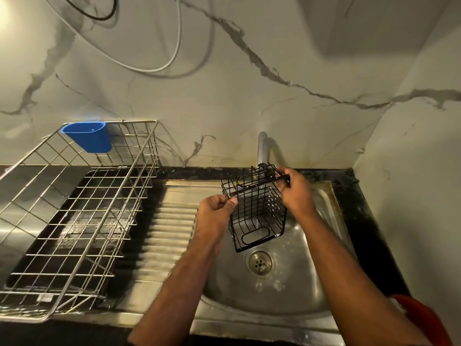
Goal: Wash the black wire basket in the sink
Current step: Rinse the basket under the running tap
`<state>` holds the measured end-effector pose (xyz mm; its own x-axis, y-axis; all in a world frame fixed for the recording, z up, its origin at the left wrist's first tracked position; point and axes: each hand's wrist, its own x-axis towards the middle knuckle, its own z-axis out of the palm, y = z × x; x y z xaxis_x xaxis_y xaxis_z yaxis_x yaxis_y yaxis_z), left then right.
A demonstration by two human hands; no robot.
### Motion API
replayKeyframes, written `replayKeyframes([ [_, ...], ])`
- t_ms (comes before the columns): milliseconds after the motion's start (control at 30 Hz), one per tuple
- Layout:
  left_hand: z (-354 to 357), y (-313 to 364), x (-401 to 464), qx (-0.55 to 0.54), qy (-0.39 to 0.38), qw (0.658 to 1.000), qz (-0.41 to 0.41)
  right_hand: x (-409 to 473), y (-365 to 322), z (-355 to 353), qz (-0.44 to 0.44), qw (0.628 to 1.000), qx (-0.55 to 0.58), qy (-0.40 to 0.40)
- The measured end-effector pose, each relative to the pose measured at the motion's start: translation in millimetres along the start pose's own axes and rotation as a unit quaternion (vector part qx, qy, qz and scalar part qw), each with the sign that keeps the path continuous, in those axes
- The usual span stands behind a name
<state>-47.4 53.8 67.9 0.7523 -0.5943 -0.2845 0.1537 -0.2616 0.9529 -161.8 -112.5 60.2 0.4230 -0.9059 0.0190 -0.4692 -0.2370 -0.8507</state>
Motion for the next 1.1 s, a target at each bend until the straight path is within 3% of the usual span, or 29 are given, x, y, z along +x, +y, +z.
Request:
replayKeyframes([
  [533,-4.3,2.2,-8.6,-0.002,-0.012,0.999,0.030,-6.8,-2.0,1.7,0.041,0.990,0.128,0.030],
  [1100,-15.7,-1.1,-17.7,0.016,-0.043,0.999,0.020,-0.9,-13.3,17.0,0.061,0.984,0.167,-0.018],
])
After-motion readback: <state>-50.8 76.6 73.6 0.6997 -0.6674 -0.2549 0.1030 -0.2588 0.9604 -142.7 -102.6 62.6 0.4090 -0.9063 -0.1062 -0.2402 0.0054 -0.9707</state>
